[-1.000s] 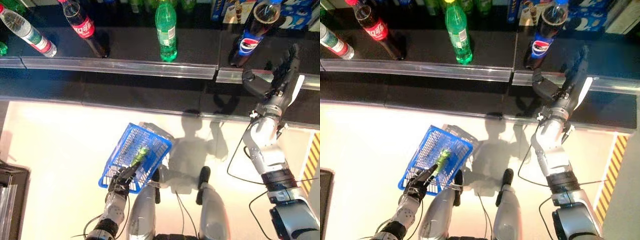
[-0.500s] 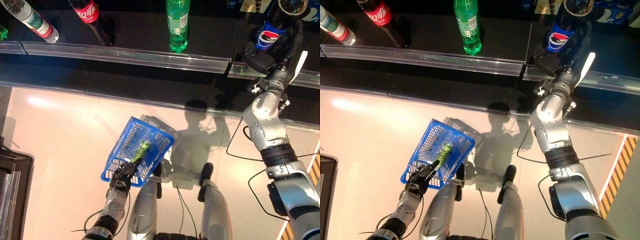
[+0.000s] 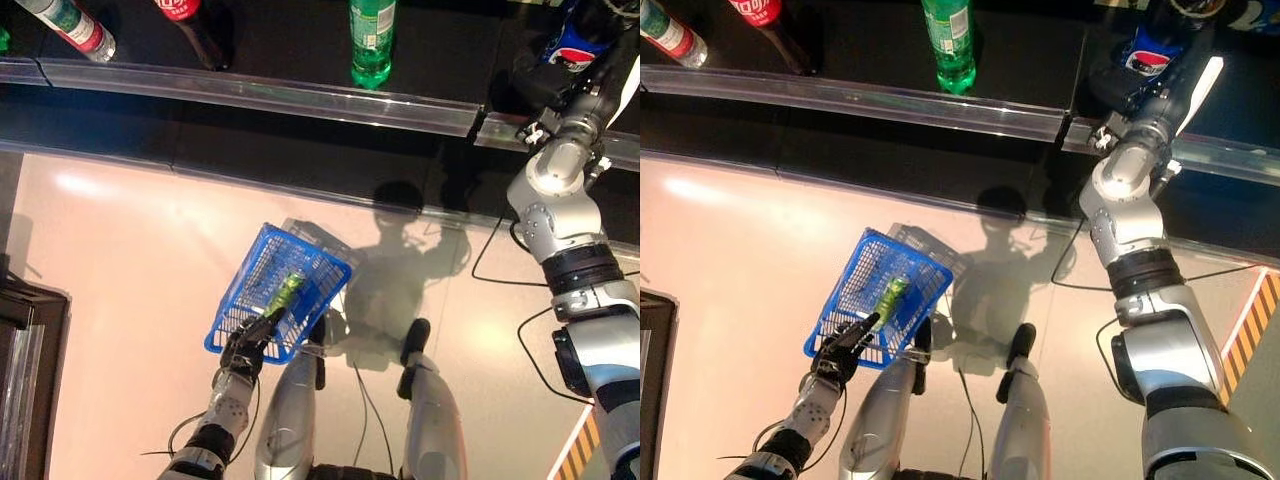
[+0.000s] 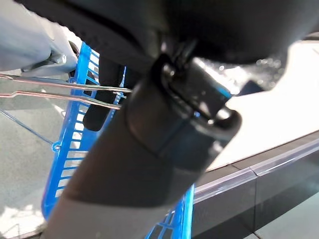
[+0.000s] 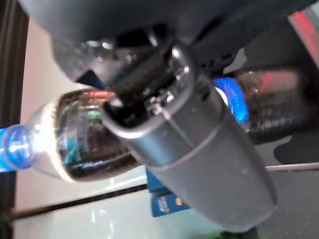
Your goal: Pick up the drink and place into the basket.
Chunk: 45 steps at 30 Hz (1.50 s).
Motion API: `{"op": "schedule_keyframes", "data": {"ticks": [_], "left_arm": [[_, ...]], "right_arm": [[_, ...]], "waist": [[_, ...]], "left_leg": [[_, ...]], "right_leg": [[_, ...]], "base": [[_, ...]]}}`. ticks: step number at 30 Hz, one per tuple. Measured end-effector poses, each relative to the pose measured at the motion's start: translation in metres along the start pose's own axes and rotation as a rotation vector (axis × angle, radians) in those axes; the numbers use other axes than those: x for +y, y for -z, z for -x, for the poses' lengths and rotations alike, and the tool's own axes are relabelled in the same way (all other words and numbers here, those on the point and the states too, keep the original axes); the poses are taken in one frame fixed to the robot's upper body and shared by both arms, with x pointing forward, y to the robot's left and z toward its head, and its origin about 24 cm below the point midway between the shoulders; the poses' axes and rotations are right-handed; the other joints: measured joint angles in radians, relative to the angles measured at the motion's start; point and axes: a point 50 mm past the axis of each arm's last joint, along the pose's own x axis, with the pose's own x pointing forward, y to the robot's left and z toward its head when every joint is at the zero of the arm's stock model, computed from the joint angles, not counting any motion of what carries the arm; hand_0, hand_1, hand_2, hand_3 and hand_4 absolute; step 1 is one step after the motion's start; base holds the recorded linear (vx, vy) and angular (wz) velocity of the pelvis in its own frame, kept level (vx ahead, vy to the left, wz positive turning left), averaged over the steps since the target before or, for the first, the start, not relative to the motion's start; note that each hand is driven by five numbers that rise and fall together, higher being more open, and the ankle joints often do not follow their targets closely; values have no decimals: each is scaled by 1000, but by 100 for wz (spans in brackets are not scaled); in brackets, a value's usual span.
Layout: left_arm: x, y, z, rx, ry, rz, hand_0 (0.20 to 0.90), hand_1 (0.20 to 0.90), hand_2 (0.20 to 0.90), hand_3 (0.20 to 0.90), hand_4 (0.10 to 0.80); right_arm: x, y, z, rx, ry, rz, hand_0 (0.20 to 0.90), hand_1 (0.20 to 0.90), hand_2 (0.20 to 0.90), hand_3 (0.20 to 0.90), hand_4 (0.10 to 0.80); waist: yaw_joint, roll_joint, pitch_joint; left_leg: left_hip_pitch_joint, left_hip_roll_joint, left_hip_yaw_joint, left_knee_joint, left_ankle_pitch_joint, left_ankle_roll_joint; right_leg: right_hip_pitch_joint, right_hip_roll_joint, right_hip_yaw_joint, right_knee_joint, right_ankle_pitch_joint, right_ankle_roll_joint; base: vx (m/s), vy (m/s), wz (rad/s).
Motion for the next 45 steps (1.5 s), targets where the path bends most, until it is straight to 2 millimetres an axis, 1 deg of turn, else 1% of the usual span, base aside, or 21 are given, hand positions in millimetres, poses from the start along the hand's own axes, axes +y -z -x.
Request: {"op": "schedule_keyframes", "data": {"ticks": [1, 3, 6, 11, 15, 18, 20, 22, 23, 26, 29, 32, 34, 36, 38, 40, 43, 45], "left_arm": [[0, 0, 0, 3, 1, -3, 300, 300, 300, 200, 100], [0, 0, 0, 5, 1, 5, 300, 300, 300, 200, 100], [-3, -2, 0, 0, 17, 8, 300, 300, 300, 200, 100], [-3, -5, 0, -9, 32, 23, 300, 300, 300, 200, 100], [-3, -5, 0, -4, 32, 29, 300, 300, 300, 200, 100], [-1, -5, 0, 0, 33, 60, 300, 300, 300, 200, 100], [1, -6, 0, -3, 32, 75, 300, 300, 300, 200, 100], [3, -6, 0, -6, 23, 87, 300, 300, 300, 200, 100], [4, -6, 0, -9, 23, 90, 300, 300, 300, 200, 100], [9, -4, 2, -6, 18, 100, 300, 300, 300, 200, 100], [19, 1, 7, -5, 10, 107, 300, 300, 300, 200, 100], [33, 8, 14, -4, -16, 123, 300, 300, 300, 200, 100], [42, 11, 20, -8, -36, 145, 300, 300, 300, 200, 100], [49, 15, 24, -3, -55, 156, 300, 300, 300, 200, 100], [54, 18, 30, -11, -65, 181, 300, 300, 300, 200, 100], [59, 20, 36, -12, -67, 166, 300, 300, 300, 200, 100], [56, 16, 41, -28, -40, 155, 300, 300, 300, 200, 100], [54, 11, 45, -44, -18, 144, 300, 300, 300, 200, 100]], "right_arm": [[-3, 1, -3, 10, 15, 8, 300, 300, 300, 200, 100], [-7, 0, -5, 8, 26, 14, 300, 300, 300, 200, 100], [-15, -3, -10, 3, 45, 14, 300, 300, 300, 200, 100], [-16, -4, -11, 3, 49, 10, 300, 300, 300, 200, 100], [-17, 5, -10, 59, 57, 18, 300, 300, 300, 200, 100], [-19, 7, -10, 68, 62, 21, 300, 300, 300, 200, 100], [-20, 9, -9, 71, 64, 21, 300, 300, 300, 200, 100], [-24, 16, -4, 81, 58, 20, 300, 300, 300, 200, 100], [-25, 18, -2, 83, 55, 16, 300, 300, 300, 200, 100], [-36, 28, 12, 99, 35, -6, 300, 300, 300, 200, 100], [-41, 40, 26, 115, -5, 35, 300, 300, 300, 200, 100], [-50, 51, 50, 110, -64, 73, 300, 300, 300, 200, 100], [-52, 52, 62, 95, -124, 76, 300, 300, 300, 200, 100], [-54, 50, 71, 72, -171, 86, 300, 300, 300, 200, 100], [-57, 48, 79, 60, -232, 78, 300, 300, 300, 200, 100], [-56, 45, 89, 42, -317, 78, 300, 300, 300, 200, 100], [-50, 41, 105, 36, -472, 51, 300, 300, 300, 200, 100], [-42, 37, 116, 37, -582, 32, 300, 300, 300, 200, 100]], "waist": [[5, 0, 0], [14, 0, 0], [18, 0, 0], [22, 0, 0], [21, 0, 1], [18, -1, 2], [17, 0, 3], [15, -1, 3], [14, -1, 3], [7, 0, 5], [-10, 0, 6], [-31, 1, 7], [-45, 2, 6], [-54, 3, 6], [-63, 5, 6], [-68, 9, 3], [-65, 13, 1], [-60, 15, -1]], "left_leg": [[0, -2, -2, 1, 0, 0], [-5, -4, -2, 6, 0, 0], [-30, -14, -10, 29, -1, 1], [-70, -17, -16, 88, -15, -2], [-71, -20, -17, 139, -34, -1], [-74, -21, -18, 184, -53, 1], [-76, -21, -15, 231, -74, 0], [-75, -18, -17, 273, -101, -3], [-74, -17, -16, 281, -104, -3], [-49, -19, -12, 284, -108, -4], [-7, -20, -6, 256, -107, -4], [67, -22, 1, 199, -95, -8], [115, -20, 2, 157, -87, -14], [152, -18, 1, 128, -78, -19], [204, -16, 1, 87, -67, -23], [254, -11, 1, 42, -56, -28], [321, 0, -3, -19, -41, -36], [355, 6, -6, -50, -34, -40]], "right_leg": [[-3, -3, -2, 9, -6, 0], [-9, -6, -2, 18, -11, 1], [-46, -24, -2, 81, -40, 0], [-95, -38, 0, 168, -74, -9], [-98, -53, 3, 231, -103, -16], [-101, -61, 11, 277, -125, -19], [-108, -65, 25, 324, -149, -19], [-107, -69, 30, 362, -174, -20], [-106, -69, 31, 371, -178, -21], [-90, -72, 37, 382, -185, -21], [-53, -72, 37, 368, -186, -19], [8, -70, 37, 336, -186, -16], [47, -64, 31, 312, -187, -16], [76, -61, 28, 301, -191, -16], [121, -57, 20, 277, -194, -17], [164, -49, 10, 248, -193, -15], [228, -34, -2, 207, -191, -11], [265, -26, -16, 185, -191, -10]], "base": [[-9, 8, 4], [-15, 4, 4], [-10, 12, 13], [-6, 27, 6], [-15, 49, 4], [-11, 41, 1], [59, 66, -4], [84, 71, -3], [1, 111, -3], [10, 164, -3], [-2, 75, -4], [18, 48, -5], [50, 16, -4], [72, 0, -2], [93, -5, 3], [85, -24, -2], [94, -59, 5], [55, -45, 11]]}}
